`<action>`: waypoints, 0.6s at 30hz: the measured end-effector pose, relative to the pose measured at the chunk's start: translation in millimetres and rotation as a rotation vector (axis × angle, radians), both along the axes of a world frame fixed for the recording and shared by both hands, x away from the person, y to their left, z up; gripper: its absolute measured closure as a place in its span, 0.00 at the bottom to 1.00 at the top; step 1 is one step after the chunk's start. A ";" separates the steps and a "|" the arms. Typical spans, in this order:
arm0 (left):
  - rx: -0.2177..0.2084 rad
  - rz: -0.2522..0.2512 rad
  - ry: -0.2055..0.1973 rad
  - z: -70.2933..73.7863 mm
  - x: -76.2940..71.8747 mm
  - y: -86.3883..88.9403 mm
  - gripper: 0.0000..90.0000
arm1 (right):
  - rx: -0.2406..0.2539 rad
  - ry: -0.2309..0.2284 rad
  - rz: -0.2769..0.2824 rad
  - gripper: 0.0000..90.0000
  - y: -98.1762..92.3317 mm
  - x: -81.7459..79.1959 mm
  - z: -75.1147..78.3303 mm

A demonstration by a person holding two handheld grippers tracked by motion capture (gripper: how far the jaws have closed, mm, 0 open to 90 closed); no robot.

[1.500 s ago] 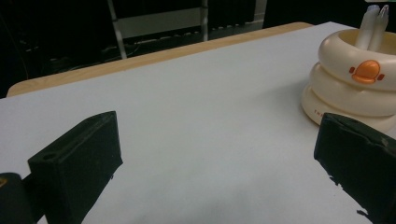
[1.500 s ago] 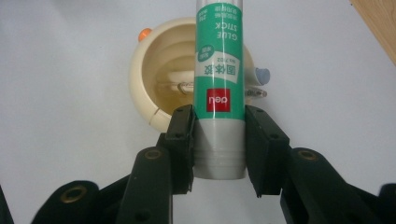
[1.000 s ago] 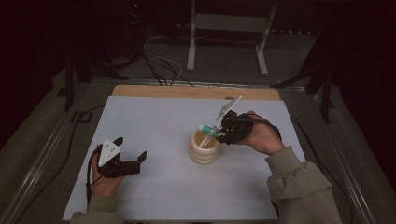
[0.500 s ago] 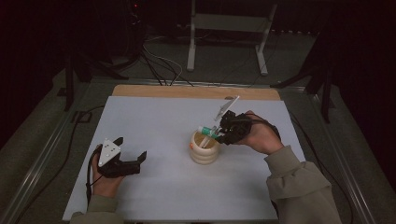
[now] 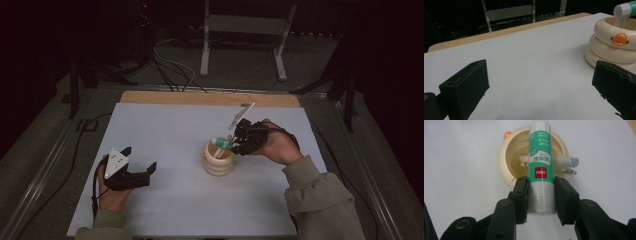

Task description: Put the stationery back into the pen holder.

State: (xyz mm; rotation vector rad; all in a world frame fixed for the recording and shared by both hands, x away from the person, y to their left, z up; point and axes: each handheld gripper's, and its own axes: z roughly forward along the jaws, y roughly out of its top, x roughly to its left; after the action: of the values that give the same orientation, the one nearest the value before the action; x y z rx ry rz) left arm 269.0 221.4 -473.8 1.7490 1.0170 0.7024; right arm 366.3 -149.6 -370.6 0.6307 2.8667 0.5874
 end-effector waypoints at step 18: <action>0.000 0.000 0.000 0.1 0.0 0.2 0.02 | 0.011 0.006 -0.002 0.72 5.5 2.3 0.5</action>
State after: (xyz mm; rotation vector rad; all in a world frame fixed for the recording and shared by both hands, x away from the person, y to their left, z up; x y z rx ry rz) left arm 269.0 221.6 -473.7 1.7490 1.0166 0.7022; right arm 368.6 -144.1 -370.1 0.6372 2.8700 0.6022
